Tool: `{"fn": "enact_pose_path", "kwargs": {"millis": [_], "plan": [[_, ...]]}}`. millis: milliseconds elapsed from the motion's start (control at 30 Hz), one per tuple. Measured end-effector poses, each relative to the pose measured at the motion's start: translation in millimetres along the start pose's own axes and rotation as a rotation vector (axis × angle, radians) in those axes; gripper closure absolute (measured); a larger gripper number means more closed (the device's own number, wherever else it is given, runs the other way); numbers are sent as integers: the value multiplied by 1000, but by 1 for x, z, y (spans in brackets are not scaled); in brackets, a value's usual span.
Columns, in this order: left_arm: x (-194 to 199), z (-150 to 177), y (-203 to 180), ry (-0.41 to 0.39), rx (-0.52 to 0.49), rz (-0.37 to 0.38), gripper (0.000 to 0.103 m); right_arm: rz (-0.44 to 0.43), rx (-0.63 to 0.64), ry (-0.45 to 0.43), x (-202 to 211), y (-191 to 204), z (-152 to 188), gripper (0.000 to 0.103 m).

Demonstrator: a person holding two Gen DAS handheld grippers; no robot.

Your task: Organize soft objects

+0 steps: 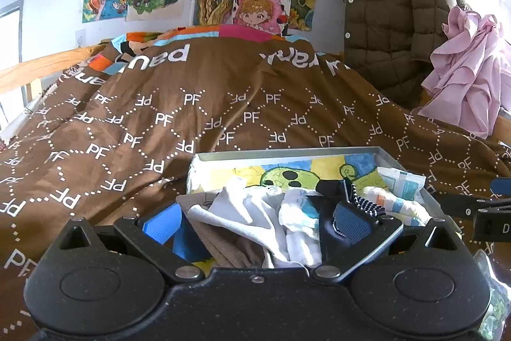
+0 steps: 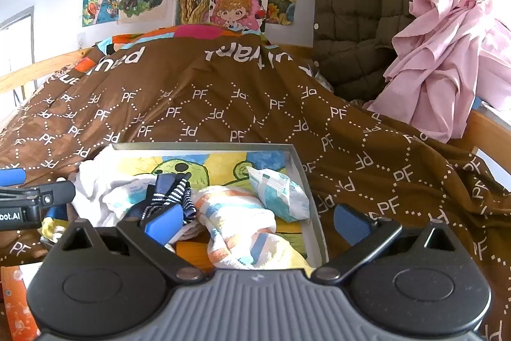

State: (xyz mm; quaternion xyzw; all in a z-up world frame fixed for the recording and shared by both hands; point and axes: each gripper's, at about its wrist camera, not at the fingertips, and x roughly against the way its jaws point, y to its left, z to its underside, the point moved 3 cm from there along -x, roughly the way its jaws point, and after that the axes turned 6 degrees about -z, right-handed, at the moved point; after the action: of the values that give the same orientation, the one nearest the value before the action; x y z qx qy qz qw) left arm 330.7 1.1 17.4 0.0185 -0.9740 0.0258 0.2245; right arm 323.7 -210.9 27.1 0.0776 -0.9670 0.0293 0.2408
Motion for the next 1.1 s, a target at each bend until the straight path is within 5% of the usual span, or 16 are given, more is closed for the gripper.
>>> {"fn": "enact_pose_path", "kwargs": {"millis": [1100], "plan": [[93,13,-10,-74,-2,-58,1,-33,6,-80,79,5,19,0]]}}
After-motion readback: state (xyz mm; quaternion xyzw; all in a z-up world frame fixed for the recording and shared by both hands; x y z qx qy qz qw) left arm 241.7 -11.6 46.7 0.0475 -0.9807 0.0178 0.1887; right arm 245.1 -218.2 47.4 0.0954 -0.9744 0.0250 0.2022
